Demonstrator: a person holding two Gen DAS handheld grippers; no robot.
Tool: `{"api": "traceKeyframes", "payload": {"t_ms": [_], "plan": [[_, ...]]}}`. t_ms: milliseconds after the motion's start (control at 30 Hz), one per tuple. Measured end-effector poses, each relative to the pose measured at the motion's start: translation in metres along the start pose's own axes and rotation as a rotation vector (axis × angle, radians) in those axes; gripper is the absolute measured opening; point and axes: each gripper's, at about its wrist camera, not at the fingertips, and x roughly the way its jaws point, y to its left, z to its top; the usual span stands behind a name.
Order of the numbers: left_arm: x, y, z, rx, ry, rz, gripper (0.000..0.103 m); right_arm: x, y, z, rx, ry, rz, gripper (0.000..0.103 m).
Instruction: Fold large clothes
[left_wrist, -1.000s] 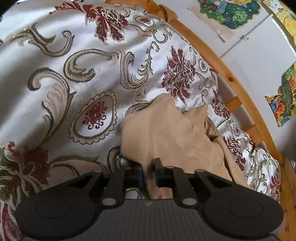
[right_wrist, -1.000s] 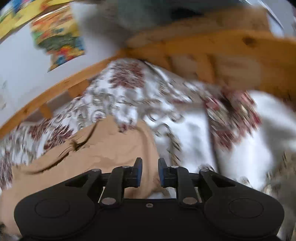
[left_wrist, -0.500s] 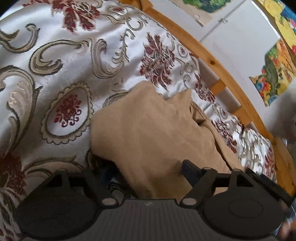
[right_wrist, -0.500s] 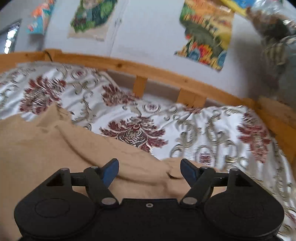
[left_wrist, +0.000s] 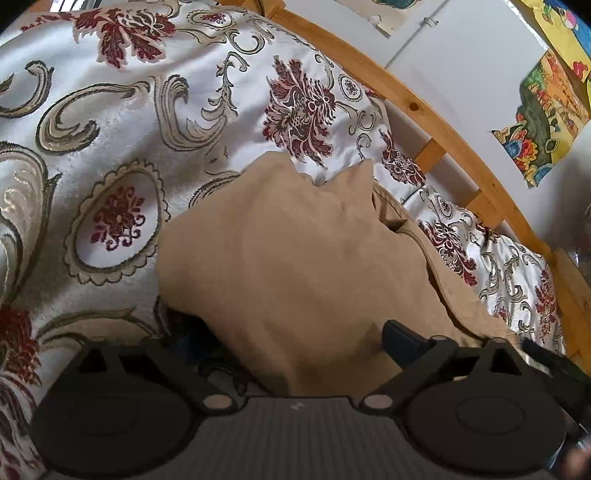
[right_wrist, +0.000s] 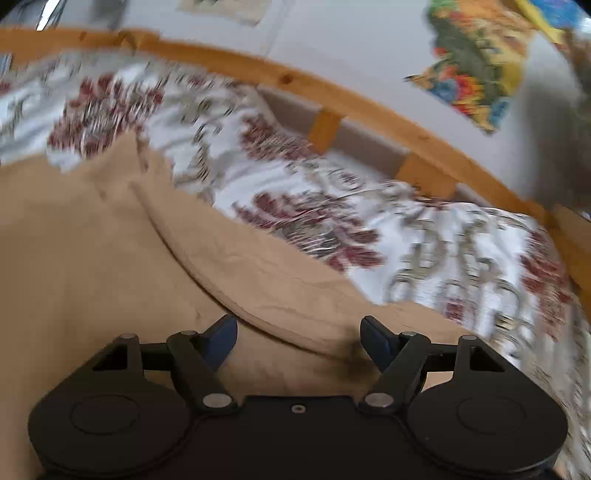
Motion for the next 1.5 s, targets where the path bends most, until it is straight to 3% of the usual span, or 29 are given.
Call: {"api": "traceKeyframes", "payload": {"t_ms": [67,167,333,500,767,833,1033,1233,1300,1333,1500], "plan": [[0.002,-0.002,-0.001,0.001,-0.005,0.014,0.102,-0.031,-0.007,-0.009,0.016,-0.034,-0.034,0.088],[0.002,-0.004,-0.004,-0.015,-0.028,0.031,0.102,-0.048,-0.006,-0.016,0.073,-0.032,-0.033,0.089],[0.006,-0.012,-0.008,-0.004,-0.047,0.079,0.101,-0.038,0.021,-0.036,0.015,-0.044,-0.011,0.093],[0.004,-0.015,-0.007,-0.026,-0.061,0.125,0.093,-0.021,0.016,-0.056,0.124,-0.01,0.039,0.093],[-0.007,-0.036,-0.009,0.03,-0.112,0.133,0.05,-0.023,0.019,-0.058,0.121,-0.018,0.036,0.092],[-0.007,-0.037,-0.007,0.011,-0.103,0.129,0.051,-0.023,0.017,-0.058,0.128,-0.016,0.041,0.092],[-0.005,-0.005,-0.005,-0.159,-0.059,0.067,0.069,-0.021,0.013,-0.057,0.163,-0.005,0.066,0.093],[0.002,0.016,-0.006,-0.242,-0.038,0.003,0.074,-0.021,0.012,-0.057,0.166,-0.003,0.068,0.093],[0.008,0.016,-0.001,-0.237,-0.025,-0.024,0.06,-0.021,0.012,-0.057,0.168,-0.004,0.068,0.093],[0.012,0.014,0.002,-0.219,-0.008,-0.05,0.043,-0.021,0.012,-0.057,0.169,-0.004,0.068,0.093],[0.005,-0.008,0.011,-0.115,-0.017,-0.056,0.018,-0.021,0.012,-0.058,0.175,-0.006,0.065,0.093]]}}
